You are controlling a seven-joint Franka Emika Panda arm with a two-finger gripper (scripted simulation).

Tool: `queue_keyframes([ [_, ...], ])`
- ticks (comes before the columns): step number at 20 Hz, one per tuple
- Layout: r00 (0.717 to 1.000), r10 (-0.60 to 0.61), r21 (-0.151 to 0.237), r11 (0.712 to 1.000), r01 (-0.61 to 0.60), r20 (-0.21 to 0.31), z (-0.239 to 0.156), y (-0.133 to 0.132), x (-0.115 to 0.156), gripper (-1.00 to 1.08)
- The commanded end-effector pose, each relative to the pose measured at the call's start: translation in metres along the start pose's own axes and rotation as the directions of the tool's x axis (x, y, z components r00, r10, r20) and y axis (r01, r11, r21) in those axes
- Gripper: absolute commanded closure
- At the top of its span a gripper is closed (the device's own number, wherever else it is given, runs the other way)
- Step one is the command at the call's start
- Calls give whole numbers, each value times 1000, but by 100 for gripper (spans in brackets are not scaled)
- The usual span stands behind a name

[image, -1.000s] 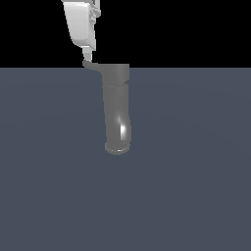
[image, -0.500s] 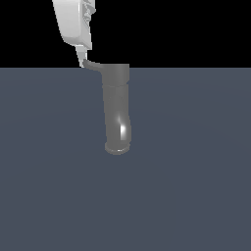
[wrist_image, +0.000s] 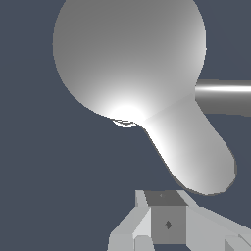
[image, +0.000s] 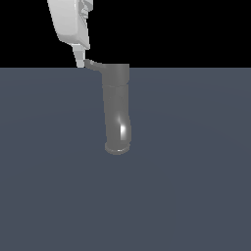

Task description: Turn on the faucet by rotating a designated handle.

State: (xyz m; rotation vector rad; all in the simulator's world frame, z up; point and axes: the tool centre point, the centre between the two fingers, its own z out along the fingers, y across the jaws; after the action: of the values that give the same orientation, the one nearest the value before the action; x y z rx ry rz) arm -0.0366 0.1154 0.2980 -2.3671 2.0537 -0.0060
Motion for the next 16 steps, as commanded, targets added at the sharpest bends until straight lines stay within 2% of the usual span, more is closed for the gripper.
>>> queue_keyframes([
  [1,1000,17,-5,1000,-17,-3,0,9,14,108],
  [14,1000,20,-8,1000,-20,-2,-1,50,35,108],
  [15,1000,20,-8,1000,-20,-2,-1,50,35,108],
  [16,1000,-12,-7,1000,12,-2,0,47,16,108],
])
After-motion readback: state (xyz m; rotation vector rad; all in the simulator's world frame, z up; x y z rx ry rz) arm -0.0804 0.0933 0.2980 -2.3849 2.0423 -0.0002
